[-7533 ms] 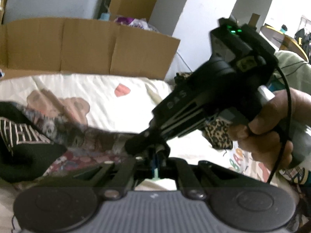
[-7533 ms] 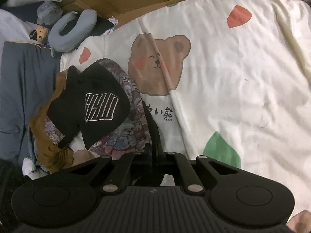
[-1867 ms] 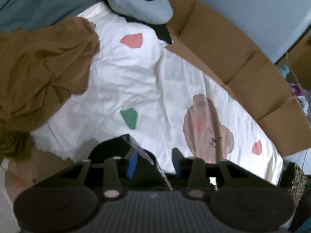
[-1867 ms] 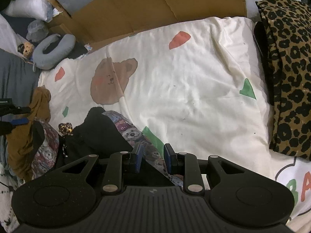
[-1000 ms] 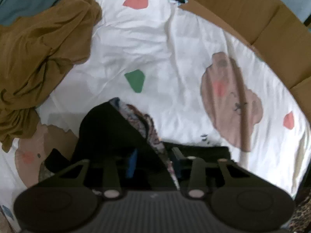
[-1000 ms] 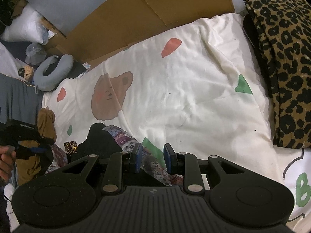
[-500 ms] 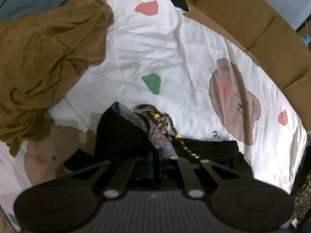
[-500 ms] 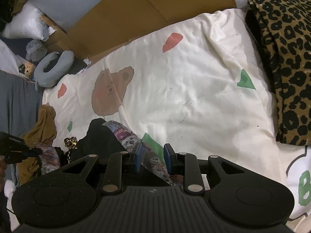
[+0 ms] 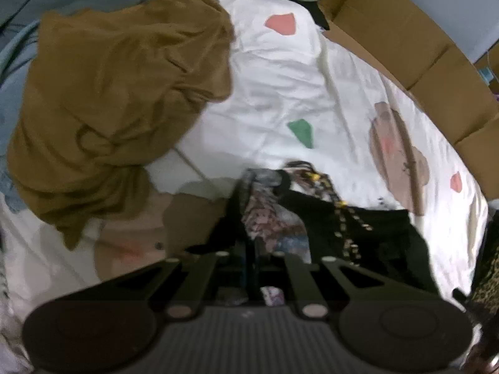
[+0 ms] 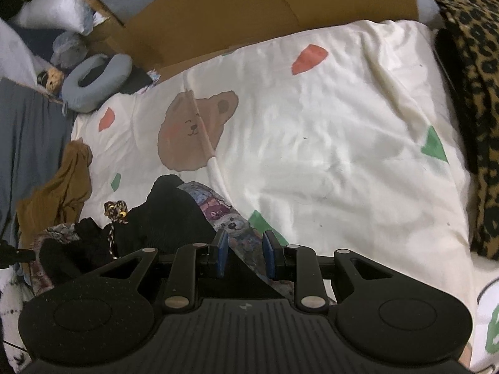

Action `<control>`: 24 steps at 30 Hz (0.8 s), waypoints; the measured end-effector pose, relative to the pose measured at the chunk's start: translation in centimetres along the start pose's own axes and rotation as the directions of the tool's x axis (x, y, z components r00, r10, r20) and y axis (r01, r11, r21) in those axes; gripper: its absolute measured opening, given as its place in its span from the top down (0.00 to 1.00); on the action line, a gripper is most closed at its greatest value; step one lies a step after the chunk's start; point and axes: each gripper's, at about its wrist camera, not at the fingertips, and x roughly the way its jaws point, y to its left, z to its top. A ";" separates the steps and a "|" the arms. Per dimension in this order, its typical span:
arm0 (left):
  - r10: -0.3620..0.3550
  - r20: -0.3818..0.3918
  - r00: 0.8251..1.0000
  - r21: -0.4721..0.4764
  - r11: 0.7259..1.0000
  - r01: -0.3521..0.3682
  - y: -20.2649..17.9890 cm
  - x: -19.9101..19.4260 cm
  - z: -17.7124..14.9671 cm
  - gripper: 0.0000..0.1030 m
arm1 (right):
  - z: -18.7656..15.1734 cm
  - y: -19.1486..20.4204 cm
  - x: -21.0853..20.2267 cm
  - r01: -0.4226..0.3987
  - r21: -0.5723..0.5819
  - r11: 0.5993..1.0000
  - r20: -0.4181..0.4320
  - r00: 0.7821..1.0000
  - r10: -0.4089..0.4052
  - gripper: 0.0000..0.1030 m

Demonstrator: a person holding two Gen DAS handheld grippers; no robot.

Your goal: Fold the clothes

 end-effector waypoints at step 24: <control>0.102 -0.076 0.992 0.141 0.986 -0.090 10.8 6.2 -1.7 0.96 | 4.1 6.0 6.4 0.001 -0.250 0.968 -0.081 0.996 -0.022 0.75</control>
